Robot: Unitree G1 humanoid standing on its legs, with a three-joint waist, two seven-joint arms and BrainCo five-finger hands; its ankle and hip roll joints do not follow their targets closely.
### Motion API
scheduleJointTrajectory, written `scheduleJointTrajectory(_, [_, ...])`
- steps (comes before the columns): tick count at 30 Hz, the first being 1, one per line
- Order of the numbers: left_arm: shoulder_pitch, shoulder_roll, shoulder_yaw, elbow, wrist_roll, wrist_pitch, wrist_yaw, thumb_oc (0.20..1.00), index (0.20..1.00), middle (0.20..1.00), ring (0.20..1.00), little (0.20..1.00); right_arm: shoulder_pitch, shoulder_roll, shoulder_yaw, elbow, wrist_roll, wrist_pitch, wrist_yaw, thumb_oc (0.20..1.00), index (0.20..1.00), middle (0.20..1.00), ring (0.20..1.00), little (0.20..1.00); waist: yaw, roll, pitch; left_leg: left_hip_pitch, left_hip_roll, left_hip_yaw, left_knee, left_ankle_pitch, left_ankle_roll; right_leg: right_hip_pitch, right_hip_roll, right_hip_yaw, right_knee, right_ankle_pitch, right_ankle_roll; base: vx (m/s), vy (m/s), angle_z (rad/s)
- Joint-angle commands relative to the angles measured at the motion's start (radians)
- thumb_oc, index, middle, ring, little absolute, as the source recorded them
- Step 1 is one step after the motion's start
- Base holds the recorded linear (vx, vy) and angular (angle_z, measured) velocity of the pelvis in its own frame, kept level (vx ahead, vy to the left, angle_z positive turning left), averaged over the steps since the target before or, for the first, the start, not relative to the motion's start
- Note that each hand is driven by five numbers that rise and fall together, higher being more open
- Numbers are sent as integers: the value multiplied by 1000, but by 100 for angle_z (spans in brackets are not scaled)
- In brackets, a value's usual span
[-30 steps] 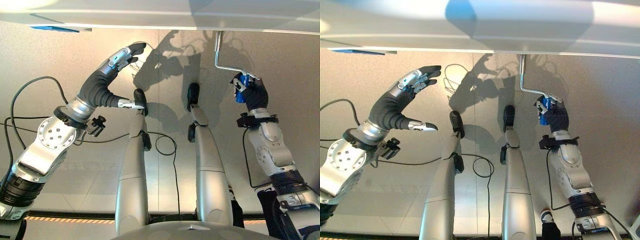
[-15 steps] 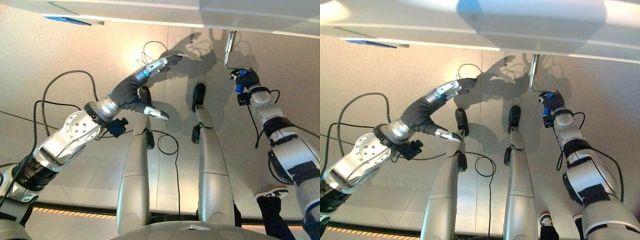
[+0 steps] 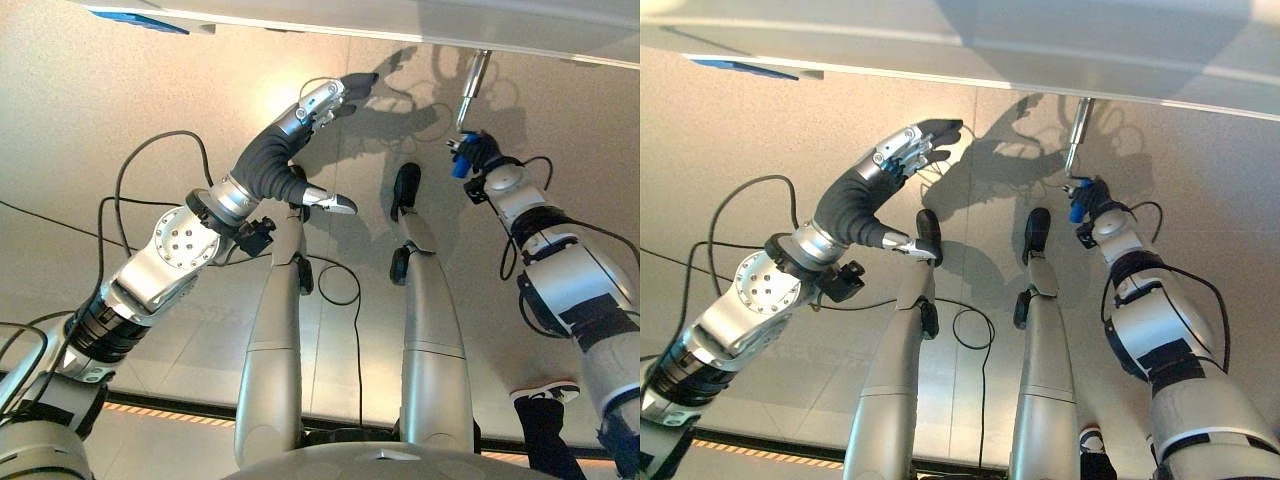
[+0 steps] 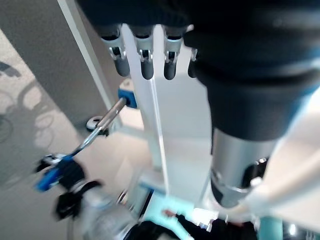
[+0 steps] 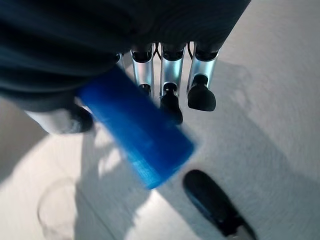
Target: Raise the hospital bed
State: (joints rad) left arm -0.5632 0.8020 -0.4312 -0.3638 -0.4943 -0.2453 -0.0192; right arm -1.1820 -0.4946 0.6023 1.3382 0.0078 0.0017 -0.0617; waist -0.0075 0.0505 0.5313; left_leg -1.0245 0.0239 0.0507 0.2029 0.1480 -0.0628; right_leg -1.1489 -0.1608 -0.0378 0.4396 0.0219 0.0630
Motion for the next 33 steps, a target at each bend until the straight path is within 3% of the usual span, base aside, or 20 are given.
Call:
scheduleJointTrajectory(1, [44, -35, 54, -90, -11, -31, 15, 1000, 1000, 1000, 1000, 1000, 52, 160, 219, -12, -293, 21, 55, 200, 200, 200, 200, 200, 7, 77, -11, -19, -3, -15, 144, -125, 5, 45, 26, -28, -81, 55, 71, 0, 0, 0])
scheduleJointTrajectory(7, [84, -71, 112, -100, -24, -29, 41, 1000, 1000, 1000, 1000, 1000, 69, 275, 281, -134, -425, 22, 65, 200, 200, 200, 200, 200, 1, 73, -11, -25, -5, -15, 143, -124, 5, 37, 22, -28, -85, 60, 75, 1, 10, -2])
scheduleJointTrajectory(11, [91, -81, 121, -103, -30, -34, 41, 1000, 1000, 1000, 1000, 1000, 86, 295, 329, -224, -503, 4, 80, 200, 200, 200, 200, 200, 0, 73, -11, -26, -5, -18, 141, -123, 5, 38, 19, -27, -87, 60, 77, 1, 2, -1])
scheduleJointTrajectory(15, [102, -83, 126, -104, -35, -44, 34, 1000, 1000, 1000, 1000, 1000, 109, 293, 344, -376, -489, -37, 96, 200, 200, 200, 200, 200, -2, 70, -11, -29, -8, -20, 145, -123, 6, 38, 16, -26, -88, 62, 78, 0, 0, 0])
scheduleJointTrajectory(18, [110, -76, 120, -106, -40, -55, 31, 1000, 1000, 1000, 1000, 1000, 123, 273, 300, -541, -337, -78, 96, 200, 200, 200, 200, 200, -6, 68, -11, -25, -7, -17, 142, -119, 7, 39, 15, -24, -89, 66, 80, 0, 0, 0])
scheduleJointTrajectory(20, [109, -65, 114, -107, -50, -66, 27, 1000, 1000, 1000, 1000, 1000, 136, 241, 273, -632, -238, -106, 76, 200, 200, 200, 200, 200, -7, 67, -11, -22, -6, -15, 140, -117, 7, 41, 14, -23, -90, 67, 81, 0, 0, 0])
scheduleJointTrajectory(25, [102, 14, 87, -107, -46, -101, 20, 1000, 1000, 1000, 1000, 1000, 210, 27, 213, -1008, -14, -204, 64, 200, 200, 200, 200, 200, -26, 53, -11, -12, -5, -11, 135, -115, 8, 51, 12, -17, -101, 72, 86, 0, 0, 0])
scheduleJointTrajectory(28, [91, 31, 72, -101, -45, -116, 22, 1000, 1000, 1000, 1000, 1000, 251, -38, 176, -1103, 67, -243, 64, 200, 200, 200, 200, 200, -34, 50, -11, -9, -4, -9, 136, -114, 9, 54, 12, -15, -103, 73, 88, 0, 0, 0])
scheduleJointTrajectory(29, [99, 49, 81, -104, -56, -128, 27, 1000, 1000, 1000, 1000, 1000, 293, -112, 121, -1208, 113, -272, 39, 200, 200, 200, 200, 200, -44, 46, -11, -8, -3, -8, 139, -115, 9, 56, 12, -14, -101, 73, 90, 0, 0, 0])
scheduleJointTrajectory(33, [129, 92, 102, -119, -65, -139, 17, 1000, 1000, 1000, 1000, 1000, 391, -188, -1, -1327, 200, -310, 19, 200, 200, 200, 200, 200, -55, 42, -11, 0, -2, -5, 137, -115, 8, 64, 12, -12, -107, 77, 93, 0, 0, 0])
